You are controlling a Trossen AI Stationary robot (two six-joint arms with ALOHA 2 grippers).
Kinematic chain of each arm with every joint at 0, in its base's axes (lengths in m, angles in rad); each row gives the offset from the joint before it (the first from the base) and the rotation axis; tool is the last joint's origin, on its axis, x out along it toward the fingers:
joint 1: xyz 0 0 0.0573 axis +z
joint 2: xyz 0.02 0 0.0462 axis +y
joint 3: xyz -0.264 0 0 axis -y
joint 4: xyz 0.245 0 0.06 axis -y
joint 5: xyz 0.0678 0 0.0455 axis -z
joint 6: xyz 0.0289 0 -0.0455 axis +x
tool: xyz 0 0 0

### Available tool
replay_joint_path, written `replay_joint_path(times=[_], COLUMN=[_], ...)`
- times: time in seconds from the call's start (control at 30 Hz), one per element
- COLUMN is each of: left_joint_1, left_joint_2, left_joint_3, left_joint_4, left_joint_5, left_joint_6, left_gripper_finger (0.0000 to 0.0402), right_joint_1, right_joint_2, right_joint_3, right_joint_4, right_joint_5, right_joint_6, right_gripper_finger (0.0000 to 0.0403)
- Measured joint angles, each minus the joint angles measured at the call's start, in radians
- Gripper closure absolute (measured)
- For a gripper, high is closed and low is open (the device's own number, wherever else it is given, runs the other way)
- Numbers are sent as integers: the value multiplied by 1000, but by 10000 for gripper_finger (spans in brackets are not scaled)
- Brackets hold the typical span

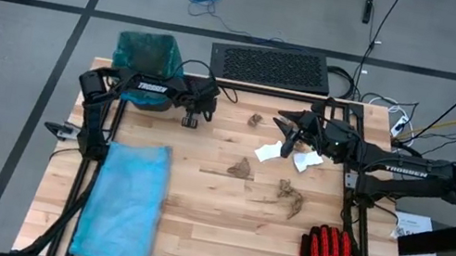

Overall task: Place trash/remove bag and relplace
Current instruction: Put the brown coffee sleeve into the black trash bin

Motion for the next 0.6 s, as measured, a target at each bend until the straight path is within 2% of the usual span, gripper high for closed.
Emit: replay_joint_path(times=[0.23,0.3,0.47,0.6], left_joint_1=[-70,-88,-110,-95], left_joint_2=[-126,-172,-276,-341], left_joint_3=[147,211,383,492], left_joint_4=[-114,-145,-314,-480], left_joint_5=[1,-30,-180,-384], left_joint_6=[-58,-93,-214,-312], left_gripper_finger=[400,400,401,401], right_joint_1=[0,0,2,2], right_joint_2=[0,0,0,0], right_joint_3=[0,0,0,0], right_joint_4=[-1,0,-1,-13], right_joint_5=[0,0,-1,-5], right_joint_6=[0,0,0,5], right_gripper_finger=[291,291,291,291])
